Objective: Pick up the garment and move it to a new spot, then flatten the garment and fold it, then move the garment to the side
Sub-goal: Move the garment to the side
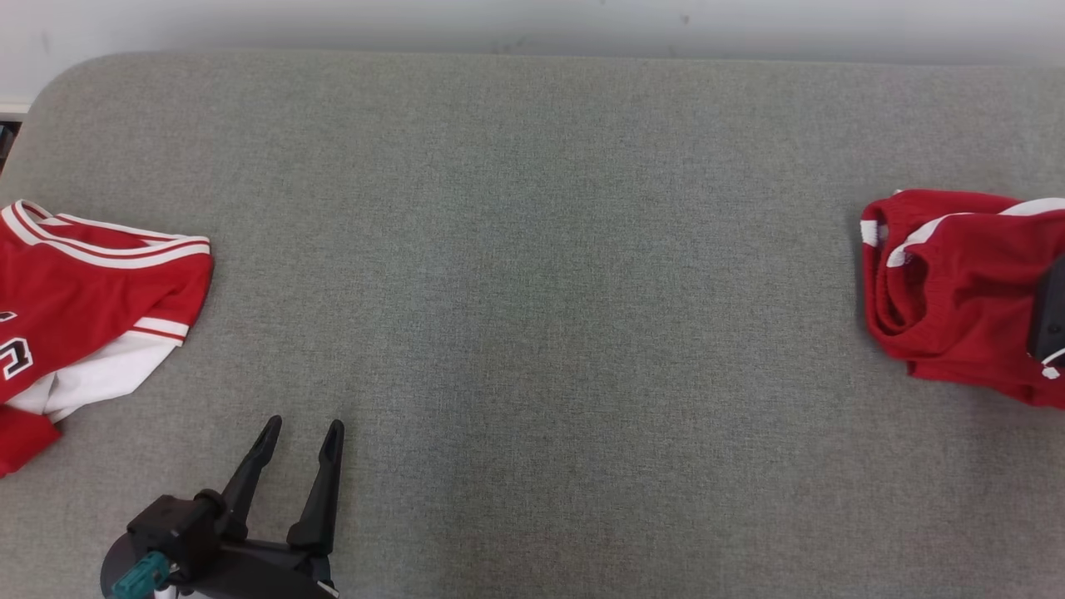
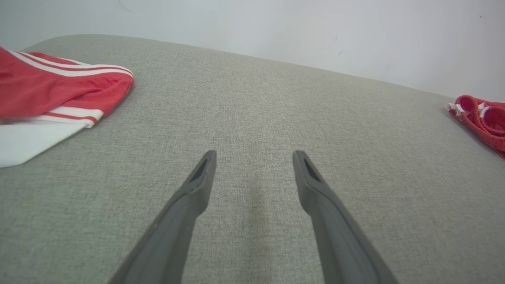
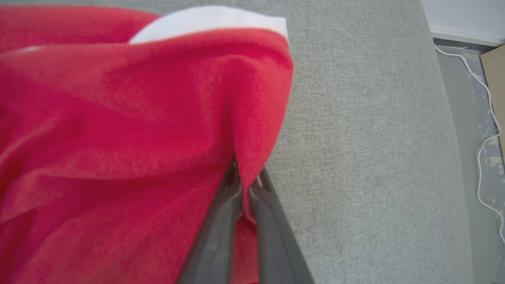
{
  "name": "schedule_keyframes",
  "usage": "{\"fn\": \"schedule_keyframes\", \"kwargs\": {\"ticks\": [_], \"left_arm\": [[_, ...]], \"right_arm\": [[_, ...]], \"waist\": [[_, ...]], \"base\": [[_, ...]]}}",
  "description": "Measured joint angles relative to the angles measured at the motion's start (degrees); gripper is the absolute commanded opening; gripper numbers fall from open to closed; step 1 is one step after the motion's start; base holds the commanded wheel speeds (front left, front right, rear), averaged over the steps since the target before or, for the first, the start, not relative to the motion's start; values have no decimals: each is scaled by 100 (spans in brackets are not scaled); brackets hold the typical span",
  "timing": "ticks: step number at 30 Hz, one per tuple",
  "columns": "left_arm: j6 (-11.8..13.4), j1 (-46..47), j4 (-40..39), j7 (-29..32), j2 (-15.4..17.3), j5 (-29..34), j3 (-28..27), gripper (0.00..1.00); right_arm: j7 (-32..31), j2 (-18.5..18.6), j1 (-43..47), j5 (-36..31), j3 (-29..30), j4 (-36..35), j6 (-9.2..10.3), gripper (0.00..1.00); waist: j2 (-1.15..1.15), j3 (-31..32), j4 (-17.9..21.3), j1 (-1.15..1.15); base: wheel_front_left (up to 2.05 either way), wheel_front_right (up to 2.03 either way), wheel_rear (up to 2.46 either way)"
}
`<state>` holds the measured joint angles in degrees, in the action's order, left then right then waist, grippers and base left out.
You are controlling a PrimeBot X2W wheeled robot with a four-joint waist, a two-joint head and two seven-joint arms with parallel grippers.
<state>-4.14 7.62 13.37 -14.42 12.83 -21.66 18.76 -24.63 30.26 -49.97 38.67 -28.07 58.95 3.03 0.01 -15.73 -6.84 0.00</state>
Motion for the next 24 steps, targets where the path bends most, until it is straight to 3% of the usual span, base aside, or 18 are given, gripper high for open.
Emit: {"fn": "schedule_keyframes", "kwargs": {"ticks": [12,24], "left_arm": [[-49,-1,76,0,-11,-1,-31,100],[-94,-2,90,0,-31,0,-33,100]], "right_arm": [[43,336,-125,-147,-83,64,51,0],[101,361,-129,-337,-191,86,102,0]], "waist": [[-1,61,-8,0],[-1,28,-24,0]], "base": [[0,0,0],[0,0,0]]}}
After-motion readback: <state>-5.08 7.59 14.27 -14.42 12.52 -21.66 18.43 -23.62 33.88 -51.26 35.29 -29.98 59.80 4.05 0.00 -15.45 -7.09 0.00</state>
